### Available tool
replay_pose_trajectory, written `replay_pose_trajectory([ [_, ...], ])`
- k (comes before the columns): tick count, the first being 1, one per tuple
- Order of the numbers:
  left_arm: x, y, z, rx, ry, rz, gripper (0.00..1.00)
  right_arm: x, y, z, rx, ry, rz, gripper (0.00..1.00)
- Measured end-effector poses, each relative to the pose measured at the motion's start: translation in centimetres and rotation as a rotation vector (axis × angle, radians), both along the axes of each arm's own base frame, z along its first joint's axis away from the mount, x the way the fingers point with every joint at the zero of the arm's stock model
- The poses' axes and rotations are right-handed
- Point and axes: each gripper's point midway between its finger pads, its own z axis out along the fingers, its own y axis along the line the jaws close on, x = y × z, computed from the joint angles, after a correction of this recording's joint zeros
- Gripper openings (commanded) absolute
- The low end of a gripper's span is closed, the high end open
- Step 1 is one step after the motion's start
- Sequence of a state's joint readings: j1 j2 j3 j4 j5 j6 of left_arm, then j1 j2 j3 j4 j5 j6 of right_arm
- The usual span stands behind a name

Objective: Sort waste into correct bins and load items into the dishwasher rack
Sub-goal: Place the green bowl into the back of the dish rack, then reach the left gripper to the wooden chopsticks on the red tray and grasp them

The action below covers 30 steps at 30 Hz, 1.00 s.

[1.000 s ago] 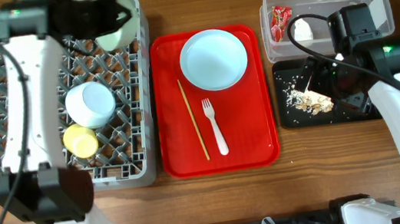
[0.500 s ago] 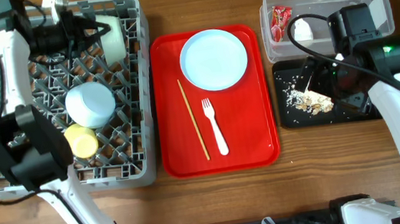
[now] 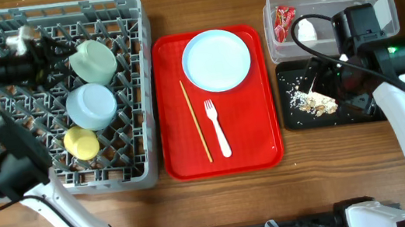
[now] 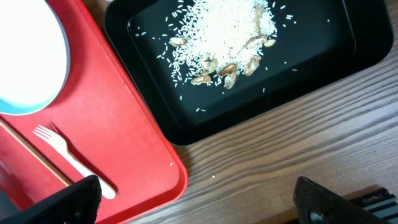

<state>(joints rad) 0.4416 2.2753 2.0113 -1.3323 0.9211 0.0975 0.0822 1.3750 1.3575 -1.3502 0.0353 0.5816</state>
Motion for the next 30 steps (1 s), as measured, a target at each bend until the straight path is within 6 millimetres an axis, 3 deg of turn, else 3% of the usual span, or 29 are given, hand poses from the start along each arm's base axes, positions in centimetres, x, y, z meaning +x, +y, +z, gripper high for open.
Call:
replay_pose_trajectory([
  [4,-1.2,3.7,-0.6,0.026,0.047,0.081,1.00,0.0,0.0,0.0,0.000,0.000,0.000,1.00],
  [9,-2.1,6.6,-0.6,0.038,0.057,0.150,1.00,0.0,0.0,0.0,0.000,0.000,0.000,1.00],
  [11,-2.3,7.2,-0.1,0.045,0.052,0.165,1.00,0.0,0.0,0.0,0.000,0.000,0.000,1.00],
  [13,-2.6,6.8,2.4,0.074,0.010,0.166,1.00,0.0,0.0,0.0,0.000,0.000,0.000,1.00],
  [16,-3.6,5.1,6.0,0.158,-0.007,0.152,1.00,0.0,0.0,0.0,0.000,0.000,0.000,1.00],
  [18,-4.6,2.8,8.3,0.265,0.019,0.142,1.00,0.0,0.0,0.0,0.000,0.000,0.000,1.00],
  [20,-6.2,0.2,9.2,0.368,0.104,0.140,1.00,0.0,0.0,0.0,0.000,0.001,0.000,1.00],
  [23,-7.3,-2.6,9.3,0.503,0.167,0.106,1.00,-0.1,0.0,0.0,0.000,0.003,0.000,1.00],
  [26,-8.6,-6.8,9.1,0.573,0.205,0.010,1.00,-0.1,0.0,0.0,-0.001,0.004,0.004,1.00],
  [30,-11.6,-9.5,8.5,0.650,0.312,-0.087,1.00,-0.1,0.0,0.0,-0.003,0.004,0.012,1.00],
])
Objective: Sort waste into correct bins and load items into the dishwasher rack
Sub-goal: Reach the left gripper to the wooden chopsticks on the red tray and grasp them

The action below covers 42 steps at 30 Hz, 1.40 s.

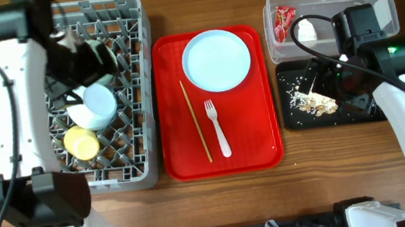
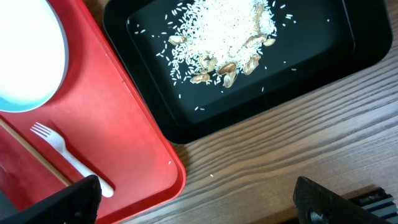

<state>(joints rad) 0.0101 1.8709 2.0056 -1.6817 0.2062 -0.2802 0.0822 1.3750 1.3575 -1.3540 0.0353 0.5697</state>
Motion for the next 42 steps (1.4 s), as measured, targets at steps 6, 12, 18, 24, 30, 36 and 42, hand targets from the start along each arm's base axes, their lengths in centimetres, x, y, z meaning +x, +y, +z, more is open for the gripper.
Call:
replay_pose_trajectory([
  [6,-2.7,-6.6,0.9,0.074,-0.021,-0.151,1.00,-0.6,-0.1,-0.1,-0.005,0.026,0.015,1.00],
  [12,-8.7,-5.8,3.0,0.141,-0.083,-0.080,1.00,-0.7,-0.1,-0.1,-0.006,0.031,0.018,1.00],
  [18,-6.7,-8.9,2.3,0.054,-0.286,-0.070,1.00,-0.7,-0.1,-0.1,-0.006,0.030,0.018,1.00],
  [24,-3.9,-14.6,-3.1,-0.004,-0.296,-0.153,1.00,-0.7,-0.1,-0.1,-0.005,0.030,0.018,1.00],
  [30,-4.8,-16.8,-12.7,0.127,-0.048,-0.220,0.99,-0.7,-0.1,-0.1,-0.005,0.030,0.018,1.00],
  [36,-6.4,-17.0,-19.1,0.218,0.126,-0.256,0.88,-0.7,-0.1,-0.1,-0.006,0.031,0.018,1.00],
  [42,-7.2,-16.4,-20.6,0.241,0.171,-0.259,0.70,-0.7,-0.1,-0.1,-0.006,0.031,0.018,1.00],
])
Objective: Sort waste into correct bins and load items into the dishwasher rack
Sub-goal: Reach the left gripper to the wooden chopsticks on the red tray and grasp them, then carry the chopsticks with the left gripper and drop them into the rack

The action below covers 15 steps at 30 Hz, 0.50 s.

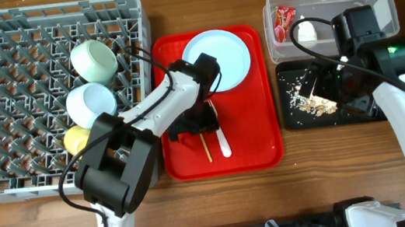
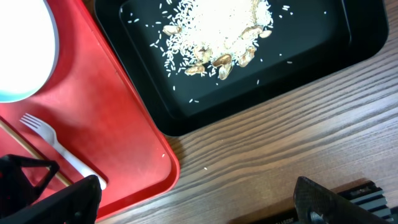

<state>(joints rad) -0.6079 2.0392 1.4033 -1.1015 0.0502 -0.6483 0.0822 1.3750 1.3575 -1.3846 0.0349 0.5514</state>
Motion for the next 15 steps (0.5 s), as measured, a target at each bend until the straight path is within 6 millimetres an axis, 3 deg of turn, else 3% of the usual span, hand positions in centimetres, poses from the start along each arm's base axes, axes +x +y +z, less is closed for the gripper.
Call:
replay_pose_trajectory([
  [5,-0.35,-0.77,-1.20,-0.075,-0.019,-0.016,0.66,0.00,0.00,0.00,0.000,0.000,0.000,1.00],
  [7,-0.45,-0.77,-1.20,-0.091,-0.032,-0.029,0.59,0.00,0.00,0.00,0.000,0.000,0.000,1.00],
  [9,-0.57,-0.59,-1.21,-0.091,-0.037,-0.039,0.44,0.00,0.00,0.00,0.000,0.000,0.000,1.00],
  [11,-0.70,-0.25,-1.26,-0.082,-0.036,-0.050,0.12,0.00,0.00,0.00,0.000,0.000,0.000,1.00],
  [12,-0.74,-0.18,-1.24,-0.082,-0.035,-0.052,0.05,0.00,0.00,0.00,0.000,0.000,0.000,1.00],
  [15,-0.90,-0.21,-1.25,-0.090,-0.027,-0.054,0.04,-0.10,-0.01,-0.02,0.000,0.004,0.000,1.00],
])
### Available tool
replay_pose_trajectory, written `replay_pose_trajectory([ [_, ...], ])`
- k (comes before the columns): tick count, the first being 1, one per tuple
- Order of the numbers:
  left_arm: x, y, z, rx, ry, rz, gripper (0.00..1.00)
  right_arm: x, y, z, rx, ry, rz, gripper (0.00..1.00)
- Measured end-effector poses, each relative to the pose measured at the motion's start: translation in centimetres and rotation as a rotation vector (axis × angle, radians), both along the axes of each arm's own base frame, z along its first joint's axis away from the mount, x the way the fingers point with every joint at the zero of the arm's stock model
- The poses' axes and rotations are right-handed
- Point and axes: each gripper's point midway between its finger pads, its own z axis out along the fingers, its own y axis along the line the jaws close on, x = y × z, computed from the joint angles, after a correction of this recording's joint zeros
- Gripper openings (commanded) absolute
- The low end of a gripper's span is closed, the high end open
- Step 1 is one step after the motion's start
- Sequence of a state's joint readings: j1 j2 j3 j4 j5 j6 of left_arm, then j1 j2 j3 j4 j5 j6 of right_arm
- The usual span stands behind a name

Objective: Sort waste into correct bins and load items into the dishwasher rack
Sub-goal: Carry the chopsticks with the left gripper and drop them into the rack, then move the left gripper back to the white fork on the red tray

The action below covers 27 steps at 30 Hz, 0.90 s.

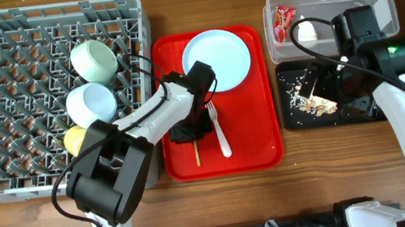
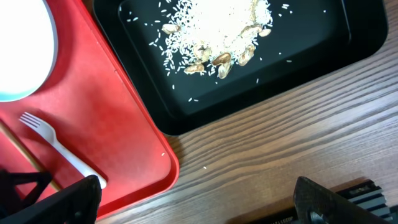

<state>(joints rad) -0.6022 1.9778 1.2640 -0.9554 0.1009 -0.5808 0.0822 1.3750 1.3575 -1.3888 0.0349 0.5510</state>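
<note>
A wooden chopstick point(image 1: 196, 153) lies on the red tray point(image 1: 258, 149); only its lower end shows, pointing straight down. My left gripper point(image 1: 189, 131) is low on it and looks shut on the chopstick. Beside it lies a white fork point(image 1: 219, 131) point(image 2: 56, 146), and a pale blue plate point(image 1: 216, 59) sits at the tray's back. My right gripper point(image 2: 196, 202) hangs wide open and holds nothing, above the wood at the front of the black tray point(image 2: 323, 62) of rice and nut scraps point(image 2: 214, 37).
The grey dishwasher rack point(image 1: 8, 182) on the left holds a green cup point(image 1: 93, 59), a blue cup point(image 1: 91, 104) and a yellow cup point(image 1: 77, 139). A clear bin at the back right holds red wrappers point(image 1: 282, 18) and a white scrap.
My left gripper has moved slightly down and left on the red tray. The chopstick's lower end has shifted left and now points straight down. My right gripper has barely moved.
My left arm was first at the rack's far left corner, then over the rack beside the green cup. Half a second ago it was over the chopstick on the red tray, and now it is low on it. My right gripper stayed open by the black tray.
</note>
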Motion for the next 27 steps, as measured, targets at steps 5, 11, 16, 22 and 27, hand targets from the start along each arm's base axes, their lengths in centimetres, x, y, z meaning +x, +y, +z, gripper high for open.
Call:
replay_pose_trajectory([
  [5,0.0,0.0,0.0,-0.003,0.002,0.001,0.04,0.0,0.0,0.0,0.000,0.002,0.000,1.00],
  [11,-0.1,2.0,0.5,0.006,0.057,0.057,0.04,-0.1,0.0,0.0,0.000,0.002,0.000,1.00],
  [16,1.9,3.9,6.9,-0.076,-0.065,0.003,0.04,-0.1,0.0,0.0,0.000,0.002,0.002,1.00],
  [22,4.4,6.9,16.5,-0.153,-0.393,-0.098,0.04,-0.1,0.0,0.0,-0.001,0.002,0.003,1.00],
  [27,7.3,12.0,17.4,-0.004,-0.504,-0.084,0.04,-0.1,0.0,0.0,-0.001,0.002,0.003,1.00],
])
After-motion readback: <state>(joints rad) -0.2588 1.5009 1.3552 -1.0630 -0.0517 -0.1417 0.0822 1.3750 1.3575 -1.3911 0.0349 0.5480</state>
